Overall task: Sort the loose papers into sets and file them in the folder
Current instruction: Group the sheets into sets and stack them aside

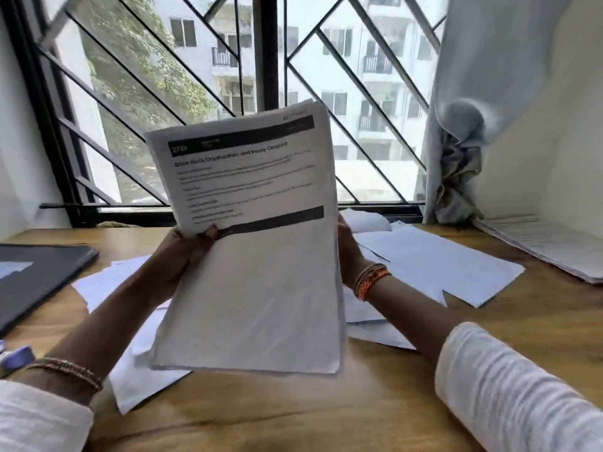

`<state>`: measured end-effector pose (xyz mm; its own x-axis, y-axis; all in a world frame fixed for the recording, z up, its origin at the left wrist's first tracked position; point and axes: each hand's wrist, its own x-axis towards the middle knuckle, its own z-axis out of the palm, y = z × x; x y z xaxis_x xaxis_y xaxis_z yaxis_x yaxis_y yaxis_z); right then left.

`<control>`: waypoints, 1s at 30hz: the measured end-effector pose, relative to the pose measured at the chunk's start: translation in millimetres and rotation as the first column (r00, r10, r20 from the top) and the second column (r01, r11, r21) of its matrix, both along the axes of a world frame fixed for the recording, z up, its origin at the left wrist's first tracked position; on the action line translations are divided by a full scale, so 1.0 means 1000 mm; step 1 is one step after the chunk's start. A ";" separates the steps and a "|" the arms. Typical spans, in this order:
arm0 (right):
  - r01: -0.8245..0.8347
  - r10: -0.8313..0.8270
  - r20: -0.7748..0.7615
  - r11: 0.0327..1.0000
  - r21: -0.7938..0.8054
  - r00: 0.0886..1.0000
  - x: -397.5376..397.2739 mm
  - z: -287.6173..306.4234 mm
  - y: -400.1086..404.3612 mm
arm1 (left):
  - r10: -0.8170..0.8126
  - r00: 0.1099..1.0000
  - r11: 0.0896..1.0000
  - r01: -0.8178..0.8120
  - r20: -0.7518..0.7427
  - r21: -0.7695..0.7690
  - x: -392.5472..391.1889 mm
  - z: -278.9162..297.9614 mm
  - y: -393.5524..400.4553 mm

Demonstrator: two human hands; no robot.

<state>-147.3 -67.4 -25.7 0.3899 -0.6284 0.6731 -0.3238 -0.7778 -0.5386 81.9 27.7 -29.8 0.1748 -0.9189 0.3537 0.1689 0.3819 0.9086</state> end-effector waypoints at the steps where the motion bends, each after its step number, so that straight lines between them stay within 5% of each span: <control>1: -0.197 0.161 0.133 0.920 0.339 0.978 0.009 0.002 0.019 | 0.007 1.000 1.000 -0.007 0.016 0.015 0.000 0.000 0.000; 3: -0.296 0.260 0.141 0.818 0.493 0.955 0.022 -0.021 0.022 | 0.070 0.996 0.995 -0.074 0.062 0.072 0.004 -0.008 -0.002; 5: -0.157 0.202 -0.141 0.947 0.279 0.969 0.011 -0.018 0.015 | 0.179 0.979 0.969 -0.193 0.102 0.156 0.009 -0.019 -0.005; 6: -0.111 0.176 -0.182 0.942 0.318 0.967 0.004 -0.019 0.008 | 0.248 0.960 0.944 -0.269 0.129 0.189 0.012 -0.025 -0.007; 7: 0.074 0.048 -0.447 0.965 0.251 0.893 -0.011 -0.020 -0.008 | 0.305 0.939 0.919 -0.333 0.155 0.209 0.012 -0.029 -0.010; 10: 0.454 -0.244 -0.736 0.886 0.096 0.632 -0.068 -0.018 -0.046 | 0.400 0.886 0.876 -0.445 0.236 0.186 0.010 -0.036 -0.016; 13: 0.694 -0.399 -0.796 0.719 0.035 0.455 -0.130 -0.027 -0.078 | 0.404 0.871 0.871 -0.460 0.279 0.174 0.006 -0.036 -0.020; 15: 0.744 -0.402 -0.795 0.661 0.092 0.455 -0.146 -0.035 -0.087 | 0.399 0.880 0.879 -0.447 0.257 0.165 0.001 -0.034 -0.020; 25: 0.714 -0.268 -0.859 0.684 0.149 0.436 -0.122 -0.010 -0.114 | 0.341 0.914 0.883 -0.391 0.219 0.259 -0.004 -0.039 -0.021; 30: 0.709 -0.372 -0.848 0.705 0.007 0.377 -0.114 -0.001 -0.117 | 0.343 0.910 0.882 -0.397 0.233 0.253 -0.007 -0.038 -0.021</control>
<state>-261.5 -184.8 -26.7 0.1019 -0.9946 0.0213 -0.9946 -0.1023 -0.0160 75.0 6.4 -68.1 0.4821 -0.8648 0.1404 -0.1058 0.1016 0.9892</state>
